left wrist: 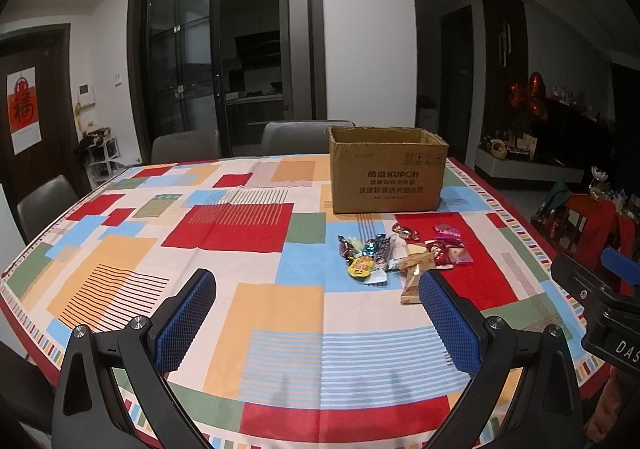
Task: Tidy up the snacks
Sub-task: 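Grasp the yellow candy bag with the left tool while the right tool grasps the FORTUNE BISCUITS packet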
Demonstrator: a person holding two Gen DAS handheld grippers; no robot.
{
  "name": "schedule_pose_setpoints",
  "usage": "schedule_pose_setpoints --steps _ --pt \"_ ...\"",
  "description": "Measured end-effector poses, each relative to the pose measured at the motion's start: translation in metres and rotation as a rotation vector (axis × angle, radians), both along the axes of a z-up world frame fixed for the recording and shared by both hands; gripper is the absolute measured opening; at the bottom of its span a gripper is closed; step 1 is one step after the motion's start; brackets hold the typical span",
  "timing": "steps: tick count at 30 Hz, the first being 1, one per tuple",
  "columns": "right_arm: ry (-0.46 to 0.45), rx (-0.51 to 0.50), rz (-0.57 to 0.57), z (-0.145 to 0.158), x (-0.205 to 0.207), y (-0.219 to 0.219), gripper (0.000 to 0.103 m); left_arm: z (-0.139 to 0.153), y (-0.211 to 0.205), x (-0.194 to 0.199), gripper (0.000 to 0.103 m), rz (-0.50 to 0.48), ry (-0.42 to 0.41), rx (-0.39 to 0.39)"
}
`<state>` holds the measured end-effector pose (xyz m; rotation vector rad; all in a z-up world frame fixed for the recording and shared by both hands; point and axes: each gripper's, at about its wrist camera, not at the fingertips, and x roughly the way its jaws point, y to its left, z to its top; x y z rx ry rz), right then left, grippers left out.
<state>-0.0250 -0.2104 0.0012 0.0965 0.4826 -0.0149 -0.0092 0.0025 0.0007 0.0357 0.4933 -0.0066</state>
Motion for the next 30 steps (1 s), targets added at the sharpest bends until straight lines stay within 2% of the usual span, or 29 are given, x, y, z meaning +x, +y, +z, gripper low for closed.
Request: schedule_pose_setpoints --steps 6,14,19,21,30 --pt "0.045 0.016 0.036 -0.011 0.027 0.004 0.103 -0.007 0.005 0.021 0.103 0.011 0.026 -0.01" --pt "0.068 0.012 0.075 -0.025 0.064 0.016 0.103 -0.016 0.007 0.055 0.102 -0.04 0.05 0.036" --pt "0.094 0.025 0.097 -0.035 0.089 0.022 0.102 -0.025 0.009 0.08 0.091 -0.083 0.073 0.055" --pt "0.109 0.026 0.103 -0.039 0.097 0.025 0.098 -0.03 0.01 0.089 0.087 -0.107 0.09 0.054" --pt "0.207 0.059 0.128 -0.07 0.137 0.034 0.09 -0.054 0.005 0.135 0.073 -0.234 0.184 0.017"
